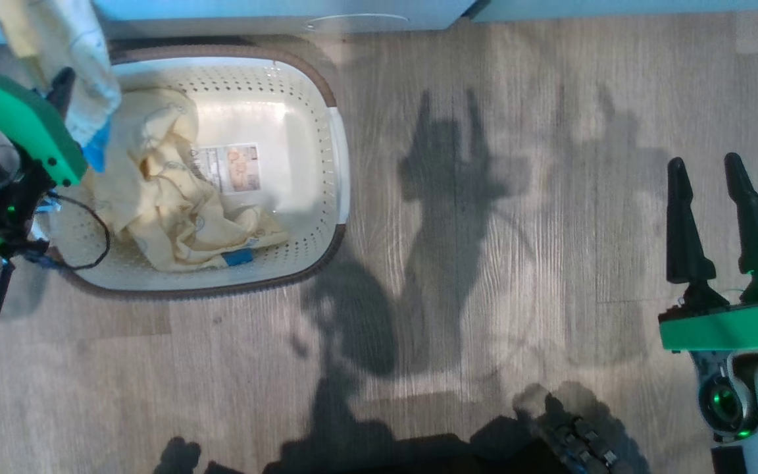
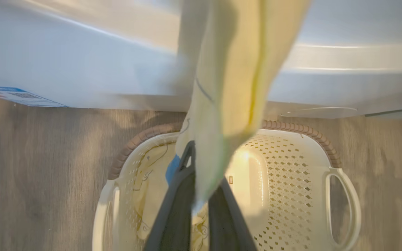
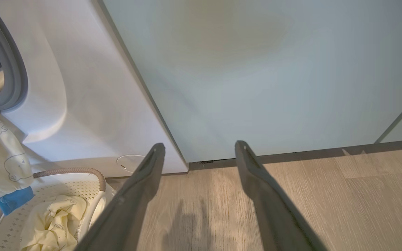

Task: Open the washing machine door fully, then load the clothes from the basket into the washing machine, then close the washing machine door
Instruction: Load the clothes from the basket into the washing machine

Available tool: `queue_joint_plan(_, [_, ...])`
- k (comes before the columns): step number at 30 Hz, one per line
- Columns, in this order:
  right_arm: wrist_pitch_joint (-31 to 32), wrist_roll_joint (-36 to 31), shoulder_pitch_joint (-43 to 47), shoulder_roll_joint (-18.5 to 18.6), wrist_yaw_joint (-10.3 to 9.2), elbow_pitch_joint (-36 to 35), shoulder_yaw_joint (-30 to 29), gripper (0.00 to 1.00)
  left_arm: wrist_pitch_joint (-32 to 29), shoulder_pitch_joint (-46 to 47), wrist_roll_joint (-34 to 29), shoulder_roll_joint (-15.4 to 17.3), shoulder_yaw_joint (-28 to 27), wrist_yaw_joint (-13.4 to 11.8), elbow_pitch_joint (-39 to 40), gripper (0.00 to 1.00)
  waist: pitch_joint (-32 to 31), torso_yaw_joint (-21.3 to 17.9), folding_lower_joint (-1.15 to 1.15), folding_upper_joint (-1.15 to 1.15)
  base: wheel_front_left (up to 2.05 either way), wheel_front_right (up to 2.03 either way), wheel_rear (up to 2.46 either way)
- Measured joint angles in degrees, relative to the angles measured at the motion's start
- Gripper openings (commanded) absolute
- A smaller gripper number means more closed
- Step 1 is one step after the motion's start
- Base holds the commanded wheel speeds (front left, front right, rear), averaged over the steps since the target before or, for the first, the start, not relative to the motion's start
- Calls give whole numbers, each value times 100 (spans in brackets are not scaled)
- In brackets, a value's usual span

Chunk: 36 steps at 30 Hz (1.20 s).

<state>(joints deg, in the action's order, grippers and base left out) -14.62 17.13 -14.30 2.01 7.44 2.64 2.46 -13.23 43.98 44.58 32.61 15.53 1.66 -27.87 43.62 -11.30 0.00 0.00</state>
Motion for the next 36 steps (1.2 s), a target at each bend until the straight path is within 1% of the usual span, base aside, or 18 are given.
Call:
queue_joint_plan(5, [0, -9, 2, 1, 0, 11, -12, 100, -523, -13, 45, 203, 147, 7, 637, 0, -137, 122, 0, 0, 0, 0, 0])
queue_joint_plan(11, [0, -7, 4, 1, 0, 41, -5, 100, -1068, -32, 53, 489, 158, -154, 1638, 0, -316, 188, 0, 0, 0, 0, 0])
queue_joint_plan(16, [0, 59, 7, 1, 0, 53, 68, 100, -1472, -29, 105, 771, 149, -286, 2380, 0, -424, 133, 0, 0, 0, 0, 0])
queue_joint_plan(20, [0, 202, 8, 1, 0, 66, 165, 100, -1780, 118, 104, 939, 145, -383, 2730, 0, -461, 14, 0, 0, 0, 0, 0])
queue_joint_plan(24, [0, 405, 7, 2, 0, 92, 227, 100, -2127, 481, 197, 1034, 124, -466, 2838, 0, -455, -163, 0, 0, 0, 0, 0])
queue_joint_plan(29, [0, 633, 4, 1, 0, 152, 325, 100, -2417, 882, 240, 1204, 85, -538, 2681, 0, -397, -445, 0, 0, 0, 0, 0])
queue_joint_plan(34, [0, 859, -1, 2, 0, 164, 404, 100, -2458, 1327, 134, 1249, -43, -639, 2328, 0, -308, -748, 0, 0, 0, 0, 0])
queue_joint_plan(36, [0, 940, -2, 1, 0, 165, 477, 100, -2446, 1534, 67, 1302, -65, -638, 2130, 0, -270, -867, 0, 0, 0, 0, 0])
